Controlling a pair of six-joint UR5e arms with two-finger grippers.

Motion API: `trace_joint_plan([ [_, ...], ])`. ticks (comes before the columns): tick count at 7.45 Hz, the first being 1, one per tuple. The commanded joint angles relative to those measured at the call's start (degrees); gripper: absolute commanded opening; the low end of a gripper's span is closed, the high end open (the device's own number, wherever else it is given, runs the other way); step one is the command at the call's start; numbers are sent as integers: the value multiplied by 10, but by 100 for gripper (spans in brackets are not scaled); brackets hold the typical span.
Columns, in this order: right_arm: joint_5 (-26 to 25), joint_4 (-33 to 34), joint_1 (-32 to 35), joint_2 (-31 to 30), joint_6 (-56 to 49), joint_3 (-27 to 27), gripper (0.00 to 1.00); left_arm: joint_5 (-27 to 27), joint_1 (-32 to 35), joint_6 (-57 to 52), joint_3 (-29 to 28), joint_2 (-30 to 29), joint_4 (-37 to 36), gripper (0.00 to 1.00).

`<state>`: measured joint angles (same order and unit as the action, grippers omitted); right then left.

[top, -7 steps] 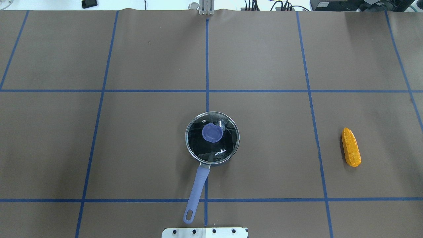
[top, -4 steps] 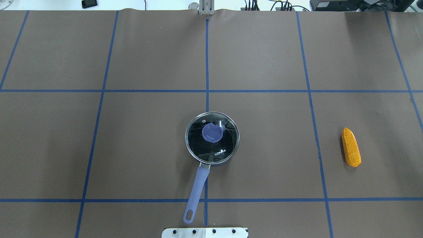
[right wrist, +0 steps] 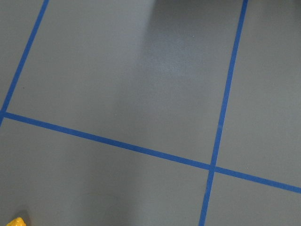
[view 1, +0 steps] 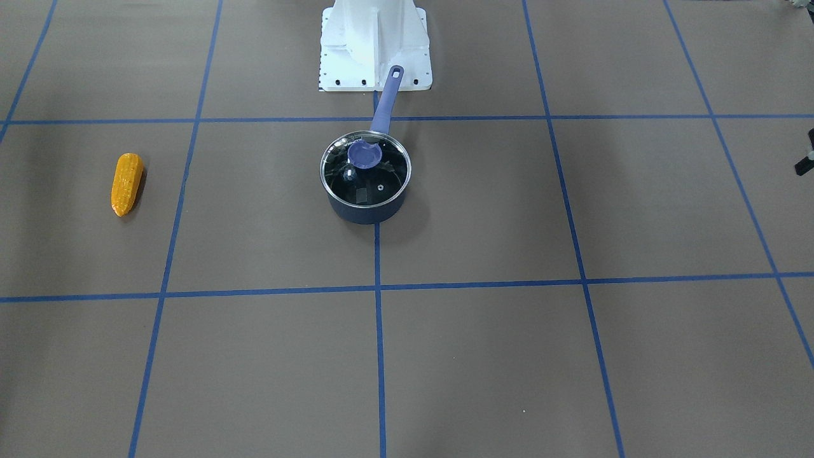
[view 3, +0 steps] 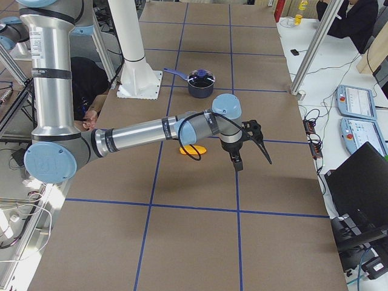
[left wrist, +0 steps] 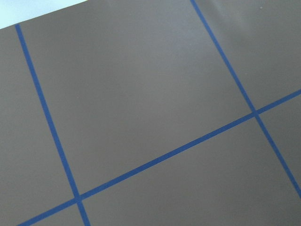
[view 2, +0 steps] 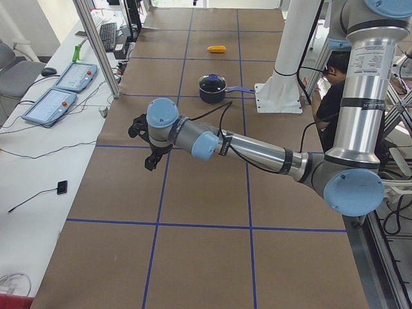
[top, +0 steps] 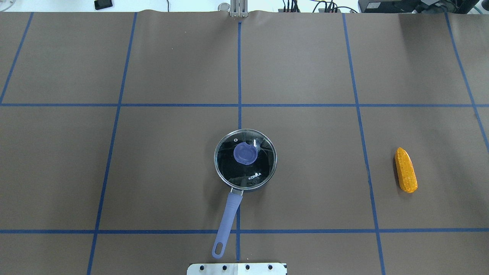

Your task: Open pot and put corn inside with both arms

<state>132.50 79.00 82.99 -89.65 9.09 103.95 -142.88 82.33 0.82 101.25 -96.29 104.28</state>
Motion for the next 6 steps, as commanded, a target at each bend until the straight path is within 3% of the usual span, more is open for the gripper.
trace_joint_plan([
  [1,5,-37,-30,3,76,-1,100,59,-99,185,29,-62,8,99],
  [4,4,-41,-43,4,81,-2,100,167,-251,403,32,-150,-23,99],
  [6,3,-41,-48,4,82,-2,100,239,-343,509,30,-276,-172,99],
])
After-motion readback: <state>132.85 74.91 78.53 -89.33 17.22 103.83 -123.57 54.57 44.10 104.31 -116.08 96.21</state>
